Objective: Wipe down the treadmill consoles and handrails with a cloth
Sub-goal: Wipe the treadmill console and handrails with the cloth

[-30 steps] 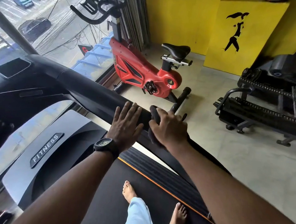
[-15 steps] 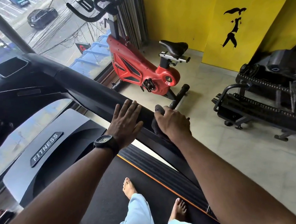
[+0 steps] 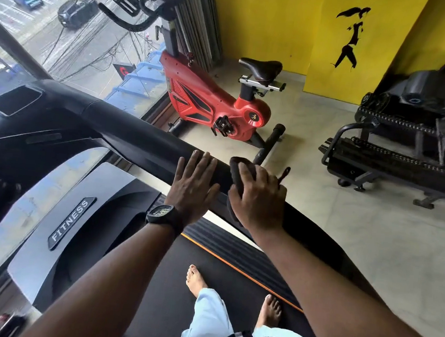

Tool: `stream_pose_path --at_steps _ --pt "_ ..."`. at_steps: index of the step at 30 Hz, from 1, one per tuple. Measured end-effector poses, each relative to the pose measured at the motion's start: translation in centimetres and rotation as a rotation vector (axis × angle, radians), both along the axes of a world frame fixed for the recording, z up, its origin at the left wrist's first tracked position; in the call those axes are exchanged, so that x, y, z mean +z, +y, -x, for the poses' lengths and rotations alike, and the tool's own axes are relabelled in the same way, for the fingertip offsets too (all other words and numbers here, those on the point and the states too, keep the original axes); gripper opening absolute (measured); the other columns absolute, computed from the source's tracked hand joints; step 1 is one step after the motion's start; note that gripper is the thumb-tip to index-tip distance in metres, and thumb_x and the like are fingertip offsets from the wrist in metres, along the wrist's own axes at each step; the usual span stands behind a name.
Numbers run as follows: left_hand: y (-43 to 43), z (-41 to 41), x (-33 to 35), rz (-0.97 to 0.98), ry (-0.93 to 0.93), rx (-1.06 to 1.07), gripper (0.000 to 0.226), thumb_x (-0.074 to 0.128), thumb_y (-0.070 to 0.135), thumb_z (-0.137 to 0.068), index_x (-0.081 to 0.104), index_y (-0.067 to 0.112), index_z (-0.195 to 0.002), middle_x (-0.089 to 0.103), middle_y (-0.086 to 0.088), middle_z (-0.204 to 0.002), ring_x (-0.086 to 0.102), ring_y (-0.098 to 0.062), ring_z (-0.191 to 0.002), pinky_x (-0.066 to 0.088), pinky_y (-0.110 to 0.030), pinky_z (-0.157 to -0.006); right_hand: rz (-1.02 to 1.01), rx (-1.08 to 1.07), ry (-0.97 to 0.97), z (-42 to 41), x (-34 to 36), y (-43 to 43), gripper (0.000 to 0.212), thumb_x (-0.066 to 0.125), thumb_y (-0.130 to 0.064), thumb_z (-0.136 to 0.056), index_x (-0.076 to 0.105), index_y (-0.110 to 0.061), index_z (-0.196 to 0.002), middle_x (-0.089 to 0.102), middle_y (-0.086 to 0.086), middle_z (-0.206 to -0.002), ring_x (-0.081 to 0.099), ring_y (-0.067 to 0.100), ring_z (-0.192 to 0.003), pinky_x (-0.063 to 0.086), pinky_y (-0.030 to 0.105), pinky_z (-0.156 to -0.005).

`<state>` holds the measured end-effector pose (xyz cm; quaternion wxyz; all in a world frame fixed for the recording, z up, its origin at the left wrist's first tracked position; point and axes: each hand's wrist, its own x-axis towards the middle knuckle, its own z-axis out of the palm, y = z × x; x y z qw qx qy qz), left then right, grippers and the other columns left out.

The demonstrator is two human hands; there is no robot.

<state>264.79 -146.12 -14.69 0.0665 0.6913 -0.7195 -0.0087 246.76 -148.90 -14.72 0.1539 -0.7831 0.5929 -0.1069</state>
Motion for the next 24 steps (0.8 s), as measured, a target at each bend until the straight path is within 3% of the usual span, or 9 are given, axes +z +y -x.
stream_pose_path --at_steps 3,6,8,11,16,19,21,24 --pt "0.0 0.2 0.0 0.019 0.004 0.001 0.070 0.027 0.051 -0.097 0.035 0.013 -0.155 0.028 -0.011 -0.162 0.011 -0.029 -0.154 0.003 -0.053 -0.124 -0.141 0.044 -0.068 0.7 0.8 -3.2 0.055 0.040 -0.054 -0.093 0.055 -0.028 -0.139 0.064 0.015 -0.125 0.059 0.038 -0.115 0.046 0.046 -0.089" --pt "0.1 0.5 0.2 0.007 0.002 0.003 0.071 0.024 0.052 -0.096 0.033 0.013 -0.155 0.026 -0.010 -0.164 0.008 -0.028 -0.154 0.000 -0.051 -0.124 -0.310 -0.071 -0.150 1.0 0.9 -5.4 0.055 0.032 -0.057 -0.099 0.055 -0.025 -0.139 0.063 0.019 -0.130 0.057 0.040 -0.119 0.046 0.046 -0.095" --pt "0.1 0.5 0.2 0.001 -0.007 0.000 0.072 0.022 0.053 -0.096 0.032 0.013 -0.156 0.025 -0.010 -0.164 0.008 -0.027 -0.154 0.000 -0.050 -0.124 -0.143 -0.125 -0.128 0.6 0.4 -3.2 0.052 0.036 -0.054 -0.098 0.055 -0.027 -0.138 0.064 0.016 -0.127 0.057 0.039 -0.117 0.048 0.048 -0.093" --pt "0.2 0.6 0.2 0.012 -0.013 -0.004 0.072 0.023 0.052 -0.096 0.034 0.012 -0.155 0.027 -0.011 -0.163 0.010 -0.029 -0.154 0.001 -0.051 -0.124 0.023 -0.022 -0.023 0.8 -0.5 0.3 0.055 0.043 -0.051 -0.091 0.054 -0.027 -0.138 0.065 0.012 -0.122 0.059 0.036 -0.112 0.048 0.047 -0.085" --pt "0.2 0.8 0.2 0.005 -0.009 -0.003 0.072 0.021 0.052 -0.096 0.032 0.013 -0.155 0.026 -0.010 -0.164 0.008 -0.028 -0.154 -0.001 -0.050 -0.124 -0.264 -0.058 -0.128 1.6 0.6 -4.7 0.054 0.034 -0.056 -0.099 0.055 -0.026 -0.138 0.064 0.018 -0.129 0.058 0.041 -0.118 0.047 0.048 -0.094" --pt "0.3 0.9 0.2 -0.011 -0.016 -0.025 0.073 0.020 0.053 -0.096 0.030 0.014 -0.156 0.024 -0.009 -0.164 0.006 -0.027 -0.155 -0.002 -0.048 -0.125 -0.102 -0.143 -0.123 1.2 -0.1 -2.2 0.052 0.037 -0.053 -0.097 0.056 -0.026 -0.137 0.064 0.016 -0.128 0.057 0.038 -0.116 0.047 0.048 -0.090" --pt "0.4 0.9 0.0 -0.009 -0.027 -0.037 0.072 0.021 0.053 -0.097 0.030 0.013 -0.156 0.025 -0.010 -0.164 0.007 -0.027 -0.154 -0.002 -0.048 -0.125 -0.005 -0.087 -0.067 1.5 -0.5 0.4 0.054 0.043 -0.051 -0.092 0.056 -0.025 -0.139 0.065 0.014 -0.124 0.059 0.037 -0.114 0.048 0.048 -0.086" --pt "0.4 0.9 -0.2 -0.001 -0.033 -0.039 0.070 0.023 0.052 -0.098 0.031 0.013 -0.156 0.027 -0.011 -0.163 0.008 -0.028 -0.154 0.001 -0.051 -0.125 -0.128 -0.042 -0.102 2.3 0.0 -2.2 0.053 0.042 -0.052 -0.096 0.055 -0.026 -0.140 0.064 0.017 -0.127 0.058 0.039 -0.116 0.046 0.047 -0.091"
